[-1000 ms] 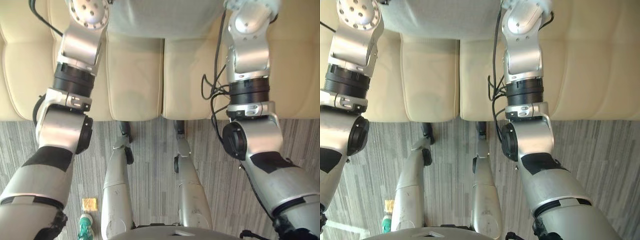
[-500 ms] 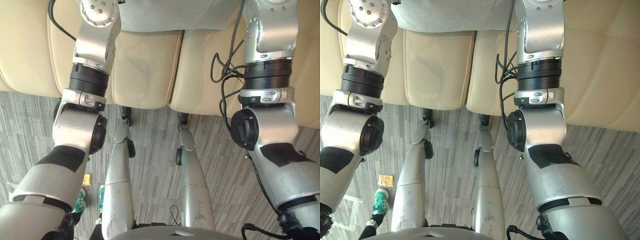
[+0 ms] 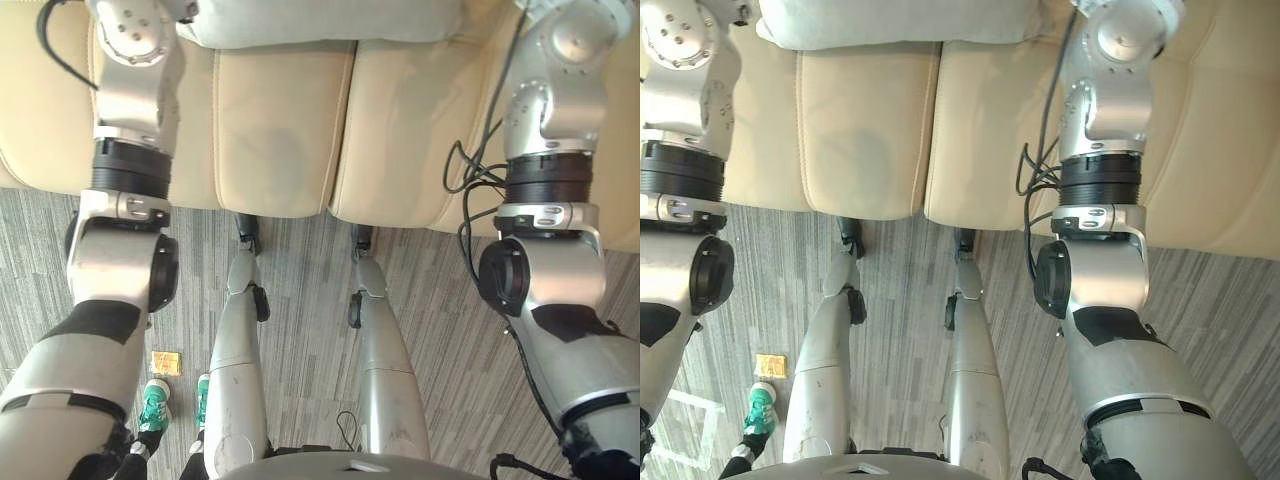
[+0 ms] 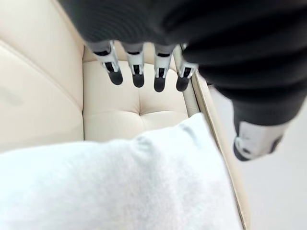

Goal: Pick up cushions and gather them together orderly.

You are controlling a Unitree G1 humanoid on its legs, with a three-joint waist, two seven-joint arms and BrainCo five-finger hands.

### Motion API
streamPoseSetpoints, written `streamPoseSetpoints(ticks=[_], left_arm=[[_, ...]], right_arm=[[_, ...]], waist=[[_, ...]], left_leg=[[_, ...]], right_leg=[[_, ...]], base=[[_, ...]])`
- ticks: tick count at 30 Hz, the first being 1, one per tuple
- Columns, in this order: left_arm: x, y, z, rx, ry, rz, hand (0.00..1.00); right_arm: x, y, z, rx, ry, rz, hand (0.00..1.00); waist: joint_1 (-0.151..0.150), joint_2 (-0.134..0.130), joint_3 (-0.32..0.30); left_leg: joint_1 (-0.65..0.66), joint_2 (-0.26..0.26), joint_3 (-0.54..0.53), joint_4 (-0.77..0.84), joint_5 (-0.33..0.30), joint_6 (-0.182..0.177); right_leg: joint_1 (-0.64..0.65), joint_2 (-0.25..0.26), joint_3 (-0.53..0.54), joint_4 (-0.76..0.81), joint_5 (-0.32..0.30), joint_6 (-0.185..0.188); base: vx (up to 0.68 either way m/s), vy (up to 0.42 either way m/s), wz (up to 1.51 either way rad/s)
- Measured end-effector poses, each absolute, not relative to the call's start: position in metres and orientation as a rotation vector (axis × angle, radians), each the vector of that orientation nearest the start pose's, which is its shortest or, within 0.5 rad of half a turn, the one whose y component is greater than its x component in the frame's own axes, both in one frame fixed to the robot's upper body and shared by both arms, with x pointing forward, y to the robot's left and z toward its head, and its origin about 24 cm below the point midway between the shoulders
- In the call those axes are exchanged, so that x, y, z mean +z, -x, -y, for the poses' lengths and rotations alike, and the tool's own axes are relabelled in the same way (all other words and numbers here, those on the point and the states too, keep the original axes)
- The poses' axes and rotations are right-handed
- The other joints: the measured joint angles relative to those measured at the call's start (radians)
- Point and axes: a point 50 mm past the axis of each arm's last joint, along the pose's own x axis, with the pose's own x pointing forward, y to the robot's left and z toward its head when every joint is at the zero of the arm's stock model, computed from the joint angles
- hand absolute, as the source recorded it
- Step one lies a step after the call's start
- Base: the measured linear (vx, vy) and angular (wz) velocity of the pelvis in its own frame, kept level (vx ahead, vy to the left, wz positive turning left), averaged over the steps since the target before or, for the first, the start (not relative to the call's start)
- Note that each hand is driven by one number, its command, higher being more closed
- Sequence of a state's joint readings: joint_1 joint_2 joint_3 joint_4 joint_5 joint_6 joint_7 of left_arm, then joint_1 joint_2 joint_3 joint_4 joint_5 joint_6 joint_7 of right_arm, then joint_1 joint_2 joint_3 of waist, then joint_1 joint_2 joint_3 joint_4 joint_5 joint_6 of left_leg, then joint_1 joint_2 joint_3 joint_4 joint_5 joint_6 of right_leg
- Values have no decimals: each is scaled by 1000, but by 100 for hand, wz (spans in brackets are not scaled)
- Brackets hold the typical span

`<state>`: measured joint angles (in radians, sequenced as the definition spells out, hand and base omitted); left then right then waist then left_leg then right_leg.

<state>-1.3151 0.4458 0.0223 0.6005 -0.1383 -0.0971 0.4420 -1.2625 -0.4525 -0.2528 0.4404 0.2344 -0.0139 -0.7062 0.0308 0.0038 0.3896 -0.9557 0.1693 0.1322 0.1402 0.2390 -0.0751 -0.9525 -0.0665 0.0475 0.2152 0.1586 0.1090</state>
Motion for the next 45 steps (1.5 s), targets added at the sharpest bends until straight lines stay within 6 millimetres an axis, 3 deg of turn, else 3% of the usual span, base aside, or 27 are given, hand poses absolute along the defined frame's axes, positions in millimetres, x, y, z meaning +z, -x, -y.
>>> streamPoseSetpoints(ticks=[1, 2, 3, 7, 9, 11, 12, 13, 14, 16, 18, 19, 20, 21, 23, 24, 25, 27, 31, 36, 39, 40, 42, 43, 44, 45], left_arm=[[380, -364, -195, 417, -20, 858, 0], [367, -361, -222, 474, 7, 830, 0], [362, -359, -229, 490, 8, 827, 0], [306, -341, -278, 611, -22, 749, 0], [248, -334, -300, 648, -55, 595, 0], [202, -324, -305, 656, -58, 482, 0], [163, -312, -301, 654, -35, 391, 0], [149, -307, -298, 652, -26, 356, 0], [104, -291, -287, 640, 12, 231, 0], [44, -262, -269, 635, 70, 38, 0], [-1, -229, -253, 617, 98, -129, 0], [-13, -218, -249, 604, 103, -178, 0], [-36, -197, -240, 577, 105, -283, 0], [-44, -190, -238, 569, 103, -321, 0], [-72, -168, -224, 511, 96, -459, 0], [-77, -165, -222, 503, 97, -487, 0], [-97, -152, -215, 480, 91, -593, 0], [-118, -138, -203, 442, 67, -723, 0], [-138, -119, -191, 414, 55, -867, 0], [-148, -109, -195, 406, 6, -952, 0], [-150, -106, -204, 457, -22, -983, 0], [-149, -106, -206, 467, -22, -984, 0], [-148, -108, -210, 510, -7, -981, 0], [-149, -107, -210, 526, -1, -984, 0], [-147, -111, -214, 530, -7, -974, 0], [-145, -117, -217, 527, -21, -958, 0]], right_arm=[[379, -335, 251, -747, -365, 858, 0], [363, -327, 272, -782, -406, 855, 0], [358, -324, 277, -788, -417, 860, 0], [317, -295, 312, -854, -371, 896, 0], [279, -282, 323, -859, -273, 847, 0], [244, -272, 322, -837, -217, 780, 0], [209, -263, 319, -837, -211, 696, 0], [196, -259, 316, -831, -214, 661, 0], [156, -250, 308, -831, -233, 541, 0], [100, -232, 294, -835, -227, 347, 0], [52, -215, 277, -786, -188, 145, 0], [37, -211, 271, -761, -171, 71, 0], [2, -198, 258, -709, -125, -91, 0], [-10, -192, 254, -690, -114, -149, 0], [-57, -171, 234, -618, -105, -387, 0], [-66, -167, 230, -605, -102, -436, 0], [-92, -153, 221, -558, -77, -578, 0], [-112, -139, 211, -523, -45, -712, 0], [-133, -117, 202, -509, -44, -857, 0], [-143, -111, 200, -499, -28, -941, 0], [-145, -118, 194, -464, -11, -952, 0], [-145, -119, 193, -460, -10, -955, 0], [-143, -132, 192, -422, 20, -936, 0], [-138, -142, 196, -413, 39, -906, 0], [-138, -142, 195, -411, 38, -906, 0], [-143, -133, 195, -411, 38, -942, 0]], waist=[[-1, 0, 0], [-1, 0, 0], [-2, 0, 0], [-3, 0, -1], [-6, -1, -1], [-7, -2, -2], [-7, -2, -3], [-7, -3, -3], [-7, -3, -5], [-8, -7, -26], [-7, -19, -79], [-6, -24, -85], [-5, -32, -135], [-4, -34, -158], [-1, -35, -212], [-1, -35, -223], [0, -39, -263], [-3, -37, -284], [-2, -46, -351], [-1, -56, -360], [5, -73, -348], [6, -78, -343], [26, -71, -328], [30, -50, -317], [16, -37, -304], [11, -41, -306]], left_leg=[[10, -1, 2, -7, 3, 4], [49, -1, 6, -23, 7, 6], [57, -1, 6, -23, 4, 5], [119, 0, 9, -26, -11, 10], [164, -1, 8, -26, -24, 10], [197, -1, 7, -25, -32, 7], [228, -2, 5, -25, -40, 4], [241, -2, 3, -25, -44, 1], [286, -4, 0, -24, -55, -1], [352, -8, -1, -20, -83, -5], [415, -8, 7, -19, -106, -8], [453, -7, 11, -18, -111, -9], [504, -2, 19, -10, -138, -17], [514, 0, 20, -4, -150, -19], [595, 11, 37, 15, -186, -23], [609, 14, 41, 18, -191, -21], [651, 17, 55, 16, -205, -24], [722, 17, 67, 1, -213, -28], [799, 11, 88, -59, -207, -33], [896, -12, 90, -170, -164, -37], [899, -13, 119, -143, -178, -40], [892, -14, 121, -117, -192, -34], [847, -20, 101, -19, -252, 21], [834, 15, 109, -3, -254, 33], [821, 16, 96, 22, -256, 37], [814, 12, 56, 48, -256, 37]], right_leg=[[4, 0, 0, 4, -2, 0], [34, 1, 1, 7, -11, -1], [42, 1, 1, 7, -14, -1], [101, 2, 0, 8, -31, -2], [148, 2, -1, 8, -44, 0], [183, 1, -3, 8, -55, -2], [214, -1, -9, 14, -69, -2], [226, -2, -11, 16, -75, -3], [269, -6, -21, 27, -95, -6], [329, -15, -30, 48, -132, -10], [388, -13, -27, 43, -153, -18], [427, -13, -26, 39, -157, -18], [479, -11, -25, 25, -172, -22], [494, -9, -25, 19, -175, -24], [588, -5, -25, -15, -178, -28], [604, -5, -28, -22, -180, -32], [643, -8, -33, -37, -180, -34], [712, -10, -33, -62, -179, -36], [767, -14, -35, -101, -173, -44], [820, -19, -31, -137, -165, -55], [816, -20, -24, -135, -138, -51], [812, -20, -30, -132, -123, -63], [812, -11, -69, -164, -44, -184], [788, -3, -124, -75, -90, -171], [734, -27, -177, 197, -217, -126], [732, -62, -214, 462, -295, -102]], base=[[-62, -79, 4], [-60, -79, 2], [-60, -88, 0], [-9, -57, 1], [18, -73, 4], [36, -69, 6], [43, -62, 8], [67, -87, 13], [50, -63, 14], [60, -60, 12], [91, -56, -4], [89, -55, -14], [43, -34, -13], [68, -33, -18], [94, -17, -23], [80, -7, -28], [50, 0, -22], [69, 5, -19], [40, 4, -11], [33, 2, -6], [26, 18, -27], [11, 14, -66], [-34, 27, -81], [-103, 33, -41], [-122, 33, 25], [-48, -7, 58]])
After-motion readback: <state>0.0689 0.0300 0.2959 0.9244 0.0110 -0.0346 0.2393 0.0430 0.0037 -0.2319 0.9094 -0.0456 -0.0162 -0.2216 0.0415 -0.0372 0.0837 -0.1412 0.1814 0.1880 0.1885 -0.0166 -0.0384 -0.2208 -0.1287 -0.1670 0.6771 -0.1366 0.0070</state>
